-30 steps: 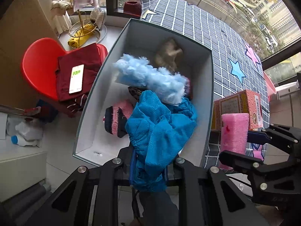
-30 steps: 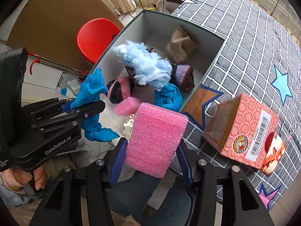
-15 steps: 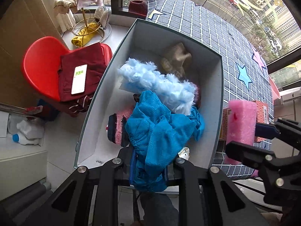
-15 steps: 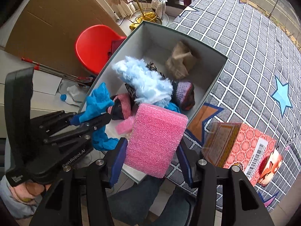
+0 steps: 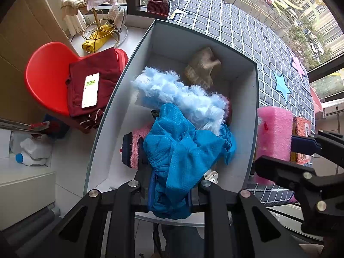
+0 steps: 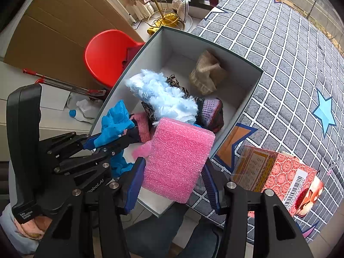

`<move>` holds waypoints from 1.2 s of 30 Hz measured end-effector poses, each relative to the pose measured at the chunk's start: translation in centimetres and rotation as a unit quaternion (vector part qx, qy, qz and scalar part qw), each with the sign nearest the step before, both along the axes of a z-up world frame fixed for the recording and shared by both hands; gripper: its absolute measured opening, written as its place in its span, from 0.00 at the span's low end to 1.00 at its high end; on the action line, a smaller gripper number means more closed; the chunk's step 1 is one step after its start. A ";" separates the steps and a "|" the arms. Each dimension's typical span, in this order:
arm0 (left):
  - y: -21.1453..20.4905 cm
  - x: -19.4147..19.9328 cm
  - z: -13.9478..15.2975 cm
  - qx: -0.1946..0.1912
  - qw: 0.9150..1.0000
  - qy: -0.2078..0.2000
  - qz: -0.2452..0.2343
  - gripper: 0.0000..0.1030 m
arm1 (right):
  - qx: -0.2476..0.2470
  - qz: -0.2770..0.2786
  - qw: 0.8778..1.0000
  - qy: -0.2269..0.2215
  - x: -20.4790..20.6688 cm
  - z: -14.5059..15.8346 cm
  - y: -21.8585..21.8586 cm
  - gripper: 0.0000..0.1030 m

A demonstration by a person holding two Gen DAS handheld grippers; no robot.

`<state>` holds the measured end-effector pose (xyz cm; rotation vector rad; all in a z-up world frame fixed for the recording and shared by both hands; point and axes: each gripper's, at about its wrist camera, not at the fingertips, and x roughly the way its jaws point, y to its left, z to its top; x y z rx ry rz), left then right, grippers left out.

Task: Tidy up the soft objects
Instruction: 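Lift and carry the blue cloth and pink sponge with both tools over the box, then open both tools to drop the blue cloth and pink sponge into the box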

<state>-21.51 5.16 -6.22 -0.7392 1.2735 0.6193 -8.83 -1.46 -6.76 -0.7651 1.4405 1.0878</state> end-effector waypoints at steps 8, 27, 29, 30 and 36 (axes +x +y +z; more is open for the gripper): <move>0.2 0.4 -0.3 -0.001 1.000 0.003 -0.003 0.23 | -0.001 -0.004 1.000 0.002 0.4 -0.1 0.5 0.52; 1.4 1.8 0.8 0.014 1.000 0.002 -0.008 0.23 | 0.004 -0.009 1.000 -0.006 1.6 0.2 1.4 0.52; 1.9 2.2 1.0 0.019 1.000 0.002 -0.008 0.23 | 0.009 -0.014 1.000 -0.015 2.0 0.4 1.7 0.52; 2.1 2.4 1.1 0.021 1.000 0.001 -0.008 0.23 | 0.010 -0.016 1.000 -0.018 2.3 0.5 1.9 0.52; 3.3 3.7 1.5 0.035 0.999 0.001 -0.007 0.23 | 0.009 -0.023 0.999 -0.038 3.6 0.5 3.1 0.52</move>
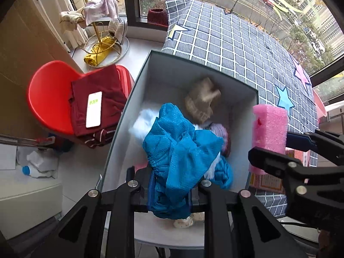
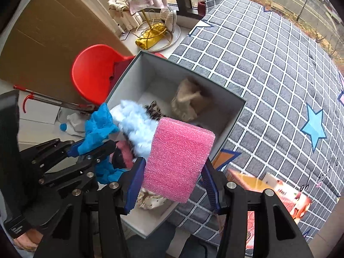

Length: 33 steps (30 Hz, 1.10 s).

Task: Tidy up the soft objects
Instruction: 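Open both tools to drop the blue cloth and pink sponge into the box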

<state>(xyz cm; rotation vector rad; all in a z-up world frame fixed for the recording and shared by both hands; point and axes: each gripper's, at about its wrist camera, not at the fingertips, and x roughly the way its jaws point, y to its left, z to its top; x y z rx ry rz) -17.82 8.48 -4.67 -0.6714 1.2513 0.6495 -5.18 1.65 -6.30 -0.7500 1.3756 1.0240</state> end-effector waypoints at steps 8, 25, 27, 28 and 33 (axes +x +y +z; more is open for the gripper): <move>0.4 1.2 -0.2 0.002 1.000 0.004 -0.002 0.23 | -0.002 0.003 1.000 -0.017 0.6 -0.3 0.7 0.52; 0.5 2.2 -0.8 -0.006 1.000 0.014 -0.001 0.23 | -0.008 0.002 1.000 -0.015 1.5 -1.1 1.0 0.52; 0.5 2.4 -0.9 -0.006 1.000 0.014 -0.002 0.23 | -0.009 0.002 1.000 -0.016 1.6 -1.1 1.0 0.52; 0.5 2.4 -0.9 -0.007 1.000 0.014 -0.002 0.23 | -0.010 0.001 1.000 -0.016 1.7 -1.1 1.0 0.52; 0.6 2.7 -1.1 -0.009 1.000 0.015 -0.001 0.23 | -0.012 -0.001 1.000 -0.018 1.9 -1.1 1.1 0.52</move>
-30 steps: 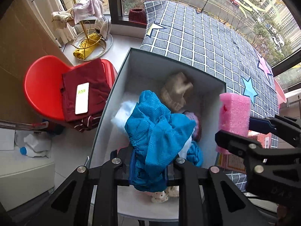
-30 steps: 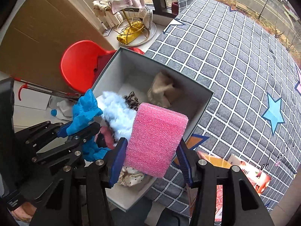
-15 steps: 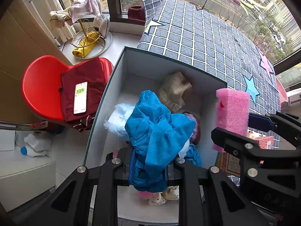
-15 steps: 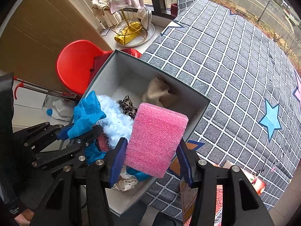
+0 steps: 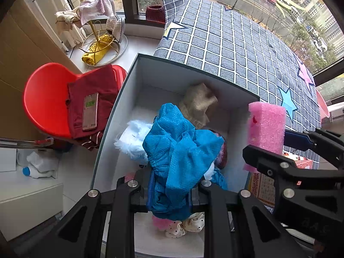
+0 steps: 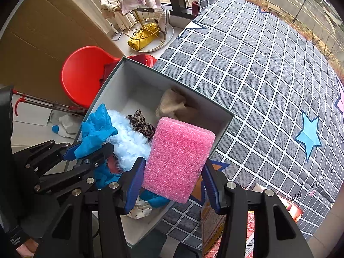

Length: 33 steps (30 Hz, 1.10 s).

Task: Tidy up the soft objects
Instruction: 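Open both tools to drop the blue cloth and pink sponge into the box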

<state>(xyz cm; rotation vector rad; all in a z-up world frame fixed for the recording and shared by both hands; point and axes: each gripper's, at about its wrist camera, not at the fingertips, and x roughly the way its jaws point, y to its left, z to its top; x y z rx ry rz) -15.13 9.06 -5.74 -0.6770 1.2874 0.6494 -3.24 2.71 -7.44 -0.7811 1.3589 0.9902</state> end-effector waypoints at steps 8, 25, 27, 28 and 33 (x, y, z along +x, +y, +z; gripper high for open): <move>0.0 0.1 -0.2 -0.003 1.000 0.001 -0.001 0.23 | -0.003 -0.002 1.000 0.000 0.1 -0.1 0.1 0.52; 0.1 -1.3 -0.4 0.023 0.999 0.024 0.007 0.81 | 0.012 -0.033 0.999 0.014 1.3 -0.2 -1.0 0.91; 0.0 -1.3 -0.4 0.039 0.998 0.045 0.008 0.81 | 0.017 -0.035 0.999 0.012 1.4 0.1 -1.1 0.91; 0.0 -1.4 -0.4 0.042 0.998 0.050 0.012 0.81 | 0.019 -0.035 0.999 0.012 1.3 0.3 -1.2 0.91; -0.2 -1.9 -0.1 0.015 0.999 0.039 0.012 0.81 | 0.031 -0.034 0.999 0.011 0.7 1.4 -1.6 0.91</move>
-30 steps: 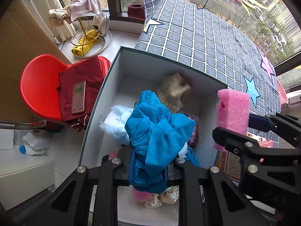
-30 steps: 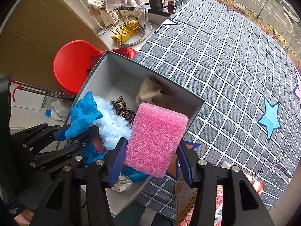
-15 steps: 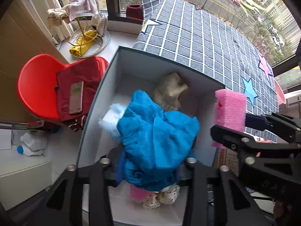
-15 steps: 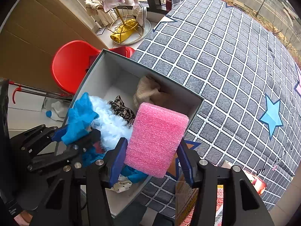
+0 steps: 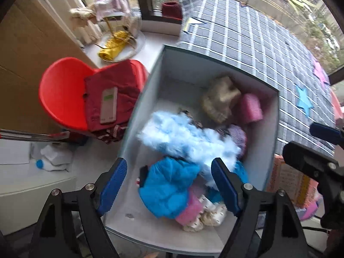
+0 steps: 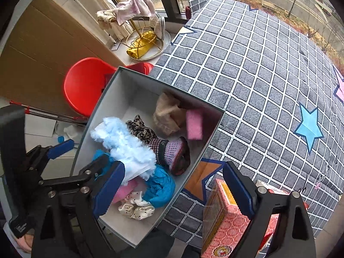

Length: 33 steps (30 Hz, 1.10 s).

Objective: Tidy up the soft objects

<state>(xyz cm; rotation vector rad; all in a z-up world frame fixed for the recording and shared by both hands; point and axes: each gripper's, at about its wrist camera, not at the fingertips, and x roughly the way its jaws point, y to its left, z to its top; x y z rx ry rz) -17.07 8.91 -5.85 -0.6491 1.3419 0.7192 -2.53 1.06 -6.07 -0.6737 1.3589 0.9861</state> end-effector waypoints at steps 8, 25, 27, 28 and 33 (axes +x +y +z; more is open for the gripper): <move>-0.8 -0.2 0.9 -0.003 1.000 -0.015 -0.002 0.81 | 0.019 0.004 1.000 -0.003 -1.0 2.1 -0.6 0.91; -3.5 -2.6 1.7 -0.009 1.000 -0.010 -0.024 0.81 | 0.011 0.023 0.999 -0.024 -3.4 3.0 -1.3 0.91; -4.4 -3.1 1.7 -0.017 0.999 -0.011 -0.035 0.81 | 0.006 0.028 0.999 -0.027 -3.9 3.0 -1.7 0.91; -4.7 -3.3 1.6 -0.020 0.999 -0.013 -0.040 0.81 | 0.004 0.032 0.999 -0.029 -4.2 2.9 -1.8 0.91; -5.9 -4.0 1.8 -0.015 0.998 -0.007 -0.055 0.81 | -0.006 0.037 0.999 -0.033 -5.0 2.6 -2.5 0.91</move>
